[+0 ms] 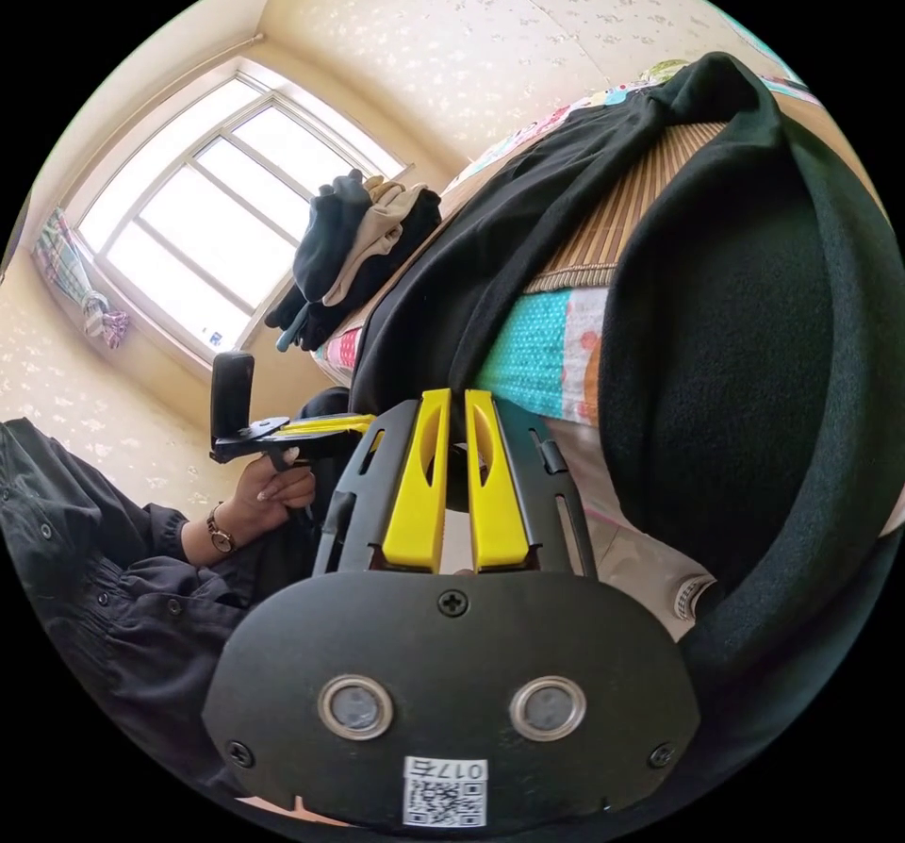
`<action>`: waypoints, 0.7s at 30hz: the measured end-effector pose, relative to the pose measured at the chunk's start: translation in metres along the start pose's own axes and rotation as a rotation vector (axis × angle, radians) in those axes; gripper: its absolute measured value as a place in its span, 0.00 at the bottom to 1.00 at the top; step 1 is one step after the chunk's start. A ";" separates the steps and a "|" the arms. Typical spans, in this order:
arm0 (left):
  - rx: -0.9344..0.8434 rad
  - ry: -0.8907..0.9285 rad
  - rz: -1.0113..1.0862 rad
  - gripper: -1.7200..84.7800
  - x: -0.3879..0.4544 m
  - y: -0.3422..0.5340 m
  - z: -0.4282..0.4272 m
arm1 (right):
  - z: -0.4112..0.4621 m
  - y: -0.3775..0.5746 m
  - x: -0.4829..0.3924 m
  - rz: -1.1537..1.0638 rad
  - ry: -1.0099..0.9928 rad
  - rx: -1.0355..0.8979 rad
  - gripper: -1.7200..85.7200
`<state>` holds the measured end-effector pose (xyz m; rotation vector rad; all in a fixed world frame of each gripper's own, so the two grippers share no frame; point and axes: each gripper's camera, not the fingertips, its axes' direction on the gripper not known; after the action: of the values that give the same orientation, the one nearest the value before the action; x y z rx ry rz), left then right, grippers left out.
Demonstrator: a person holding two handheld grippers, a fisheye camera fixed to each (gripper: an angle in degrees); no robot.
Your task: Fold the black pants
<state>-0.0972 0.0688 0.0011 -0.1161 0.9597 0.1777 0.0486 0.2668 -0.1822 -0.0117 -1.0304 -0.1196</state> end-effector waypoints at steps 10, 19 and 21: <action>-0.006 0.014 -0.012 0.06 -0.010 -0.009 -0.003 | -0.004 -0.001 0.002 0.016 -0.015 0.008 0.05; -0.003 0.013 -0.015 0.05 -0.015 -0.017 -0.006 | -0.002 -0.006 0.001 0.011 0.003 -0.021 0.05; -0.005 0.014 -0.016 0.05 -0.016 -0.018 -0.007 | -0.002 -0.008 -0.002 -0.005 0.021 -0.024 0.05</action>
<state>-0.1081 0.0480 0.0111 -0.1296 0.9721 0.1652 0.0490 0.2593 -0.1853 -0.0291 -1.0078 -0.1363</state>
